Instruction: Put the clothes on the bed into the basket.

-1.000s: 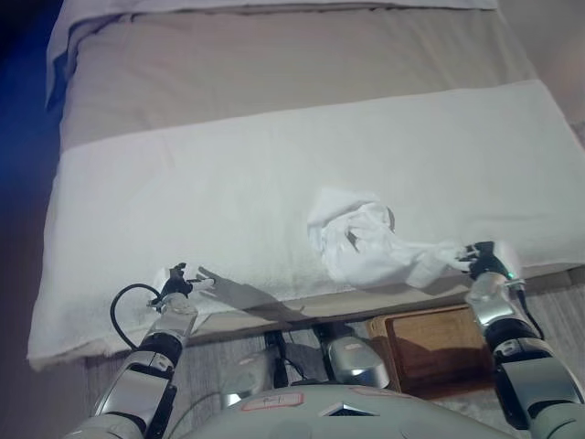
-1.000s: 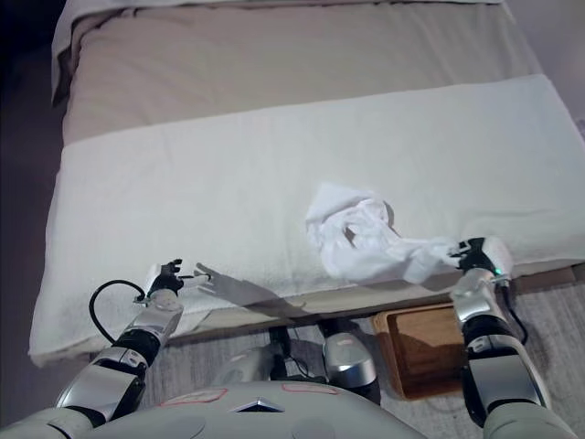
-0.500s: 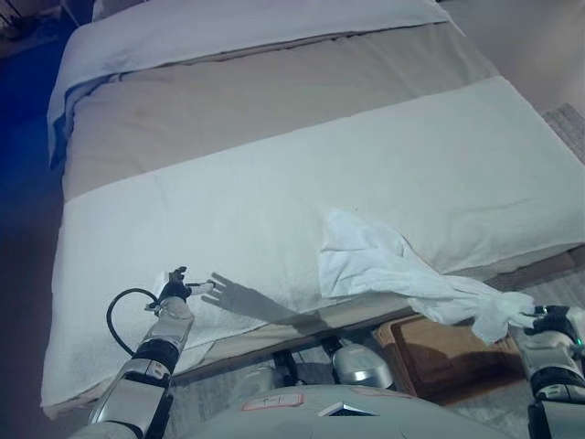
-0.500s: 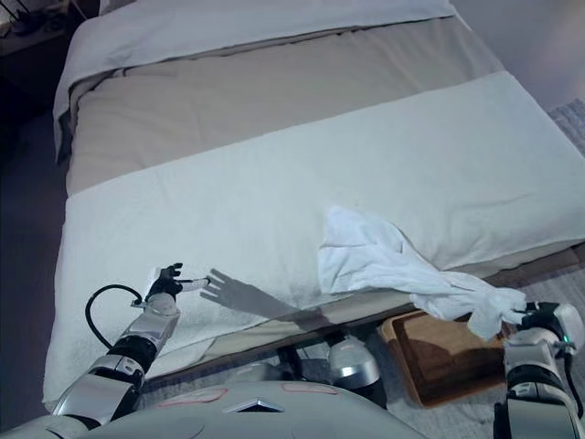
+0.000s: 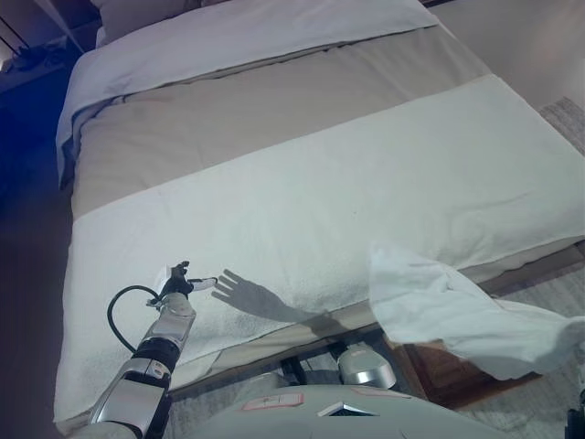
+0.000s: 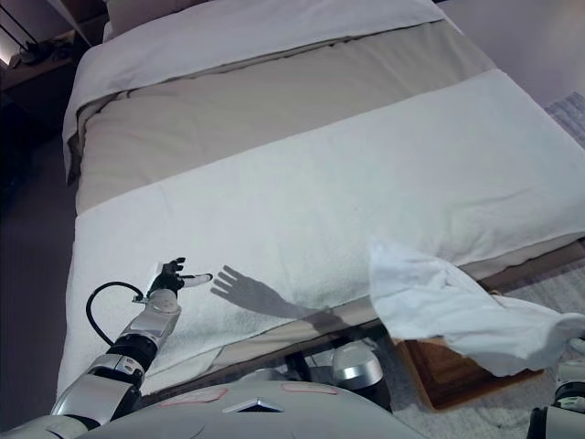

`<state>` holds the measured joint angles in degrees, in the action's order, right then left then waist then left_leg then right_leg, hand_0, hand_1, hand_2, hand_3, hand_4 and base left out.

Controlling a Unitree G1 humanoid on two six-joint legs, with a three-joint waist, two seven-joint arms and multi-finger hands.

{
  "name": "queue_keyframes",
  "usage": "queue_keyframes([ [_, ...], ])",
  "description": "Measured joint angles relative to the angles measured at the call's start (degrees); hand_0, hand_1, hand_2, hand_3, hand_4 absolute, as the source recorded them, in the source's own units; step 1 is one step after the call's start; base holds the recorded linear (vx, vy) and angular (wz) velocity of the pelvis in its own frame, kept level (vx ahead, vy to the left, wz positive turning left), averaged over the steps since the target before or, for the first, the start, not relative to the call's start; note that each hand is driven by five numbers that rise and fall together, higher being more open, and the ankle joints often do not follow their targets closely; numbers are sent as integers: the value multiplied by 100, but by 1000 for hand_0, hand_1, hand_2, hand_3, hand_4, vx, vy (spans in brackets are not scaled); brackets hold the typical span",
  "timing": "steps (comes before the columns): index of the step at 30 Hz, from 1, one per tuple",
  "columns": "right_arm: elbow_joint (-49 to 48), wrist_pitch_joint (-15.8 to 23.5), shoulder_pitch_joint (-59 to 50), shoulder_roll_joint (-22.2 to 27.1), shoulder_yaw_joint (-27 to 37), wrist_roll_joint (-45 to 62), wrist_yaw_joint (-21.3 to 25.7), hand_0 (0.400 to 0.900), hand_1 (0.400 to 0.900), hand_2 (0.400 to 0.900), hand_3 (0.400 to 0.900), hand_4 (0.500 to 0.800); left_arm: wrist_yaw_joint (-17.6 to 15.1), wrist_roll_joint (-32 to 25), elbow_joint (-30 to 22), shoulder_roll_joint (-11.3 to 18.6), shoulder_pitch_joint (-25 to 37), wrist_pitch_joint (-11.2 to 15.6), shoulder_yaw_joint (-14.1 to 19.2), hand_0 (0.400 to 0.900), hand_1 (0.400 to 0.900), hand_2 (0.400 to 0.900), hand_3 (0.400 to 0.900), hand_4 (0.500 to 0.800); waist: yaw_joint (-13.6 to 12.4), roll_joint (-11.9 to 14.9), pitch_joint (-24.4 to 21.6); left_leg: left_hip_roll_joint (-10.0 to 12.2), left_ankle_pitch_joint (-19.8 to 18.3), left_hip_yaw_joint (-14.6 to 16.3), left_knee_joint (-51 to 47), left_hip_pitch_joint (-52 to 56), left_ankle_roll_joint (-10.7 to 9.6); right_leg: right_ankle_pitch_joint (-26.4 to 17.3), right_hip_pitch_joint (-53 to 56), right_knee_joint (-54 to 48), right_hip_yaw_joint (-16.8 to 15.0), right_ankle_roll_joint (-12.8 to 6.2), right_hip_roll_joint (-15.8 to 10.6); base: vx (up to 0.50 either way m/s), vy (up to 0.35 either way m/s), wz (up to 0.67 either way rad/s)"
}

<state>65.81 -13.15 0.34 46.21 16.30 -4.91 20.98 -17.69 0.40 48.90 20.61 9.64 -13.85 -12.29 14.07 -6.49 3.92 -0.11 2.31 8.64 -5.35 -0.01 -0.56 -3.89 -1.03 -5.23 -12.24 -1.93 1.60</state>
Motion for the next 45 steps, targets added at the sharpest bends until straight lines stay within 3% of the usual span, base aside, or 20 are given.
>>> queue_keyframes([
  [14, -121, -5, 9, 4, 3, -2, 55, 400, 400, 400, 400, 500, 30, 0, -33, -1, -1, 0, -2, 900, 900, 900, 900, 800, -11, -153, 66, 0, -23, -50, 0, 0, -14, 16, 56, -1, 55, 23, -1, 2, -7, 5],
  [15, -120, -5, 10, 4, -5, -1, 71, 900, 900, 900, 900, 800, 30, 0, -33, -1, -3, 0, -2, 900, 900, 900, 900, 800, -19, -153, 66, 1, -23, -56, 0, 0, -14, 22, 56, -1, 64, 30, 0, 0, 0, 0],
  [30, -289, 19, -65, -335, -467, 19, -21, 900, 900, 900, 900, 800, 36, 0, -37, -6, -58, -8, -13, 900, 900, 900, 900, 800, -42, -82, 118, 1, -20, -154, 1, 118, -3, 94, 179, -1, 179, 30, -3, 3, -2, 2],
  [37, -999, 25, -54, -984, -971, 13, -67, 900, 900, 900, 900, 800, 38, -1, -266, -28, -310, -19, 1, 900, 900, 900, 900, 800, -65, 42, 202, 2, -20, -159, 1, 153, -1, 93, 216, -1, 184, 31, -2, -6, 6, 1],
  [45, -1748, 283, -119, -1972, -2147, -4, -314, 900, 900, 900, 900, 800, 59, -3, -497, -154, -685, -12, 25, 900, 900, 900, 900, 800, -360, 291, 252, 6, -7, -246, 1, 219, 16, 71, 350, 1, 297, 60, 1, -34, 11, 16],
])
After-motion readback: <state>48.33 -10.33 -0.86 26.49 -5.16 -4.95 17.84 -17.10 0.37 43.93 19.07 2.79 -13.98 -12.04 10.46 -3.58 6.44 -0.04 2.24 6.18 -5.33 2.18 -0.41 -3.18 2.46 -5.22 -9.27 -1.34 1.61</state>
